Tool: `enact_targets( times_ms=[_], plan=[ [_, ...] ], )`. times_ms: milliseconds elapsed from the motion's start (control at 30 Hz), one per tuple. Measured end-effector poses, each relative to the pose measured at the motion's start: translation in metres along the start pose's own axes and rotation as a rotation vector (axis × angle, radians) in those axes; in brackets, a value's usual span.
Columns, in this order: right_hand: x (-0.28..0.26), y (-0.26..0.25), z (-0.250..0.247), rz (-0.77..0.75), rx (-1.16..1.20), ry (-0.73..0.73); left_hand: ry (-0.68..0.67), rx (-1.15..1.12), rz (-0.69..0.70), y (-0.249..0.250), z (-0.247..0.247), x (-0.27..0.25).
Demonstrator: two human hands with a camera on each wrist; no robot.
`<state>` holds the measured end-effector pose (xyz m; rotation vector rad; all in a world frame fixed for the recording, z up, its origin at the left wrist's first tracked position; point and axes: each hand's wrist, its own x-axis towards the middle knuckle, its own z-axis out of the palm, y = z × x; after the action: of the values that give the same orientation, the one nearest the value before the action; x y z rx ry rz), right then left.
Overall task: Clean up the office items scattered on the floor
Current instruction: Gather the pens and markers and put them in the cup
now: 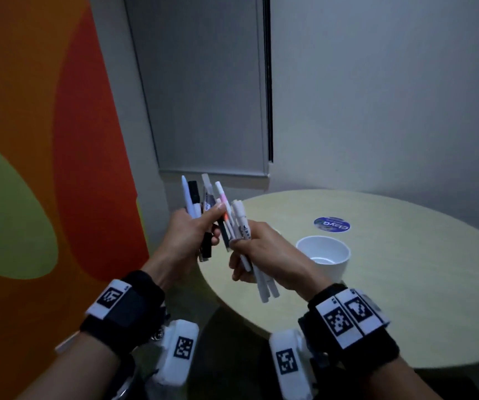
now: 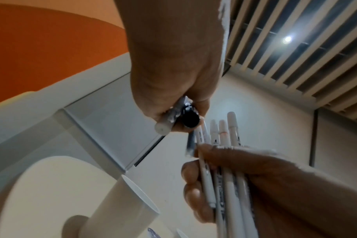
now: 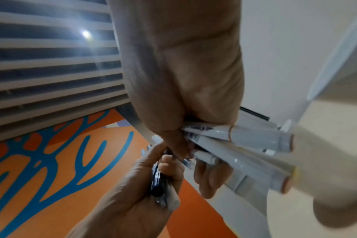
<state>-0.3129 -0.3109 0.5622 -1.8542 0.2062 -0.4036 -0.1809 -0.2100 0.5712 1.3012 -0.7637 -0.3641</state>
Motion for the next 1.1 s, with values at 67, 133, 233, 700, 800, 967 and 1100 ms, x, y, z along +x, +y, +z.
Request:
enact_targets(
  times_ms=[67,133,233,700,800,967,1100],
  plan=[
    [-0.002,-0.005,-0.023,0.011,-0.118,0.026,0.020,-0.023,0.031,0.001,0.017,0.001],
    [-0.005,-0.008,-0.042,0.022,-0.197,0.032,0.020,-0.040,0.042,-0.001,0.031,0.002],
    [-0.009,-0.007,-0.071,0.024,-0.268,0.061,0.039,-0.084,0.037,-0.004,0.052,0.007],
    [0.002,0.068,-0.139,-0.137,0.075,0.520,-0.125,0.038,0.057,-0.047,0.163,0.026],
    [0.004,0.077,-0.140,-0.120,0.109,0.563,-0.097,0.051,0.008,-0.055,0.178,0.033],
    [0.003,0.092,-0.150,0.002,0.144,0.607,-0.063,0.053,-0.062,-0.066,0.192,0.044],
    [0.000,0.101,-0.159,0.072,0.136,0.627,-0.123,0.086,-0.132,-0.075,0.199,0.047]
  ],
)
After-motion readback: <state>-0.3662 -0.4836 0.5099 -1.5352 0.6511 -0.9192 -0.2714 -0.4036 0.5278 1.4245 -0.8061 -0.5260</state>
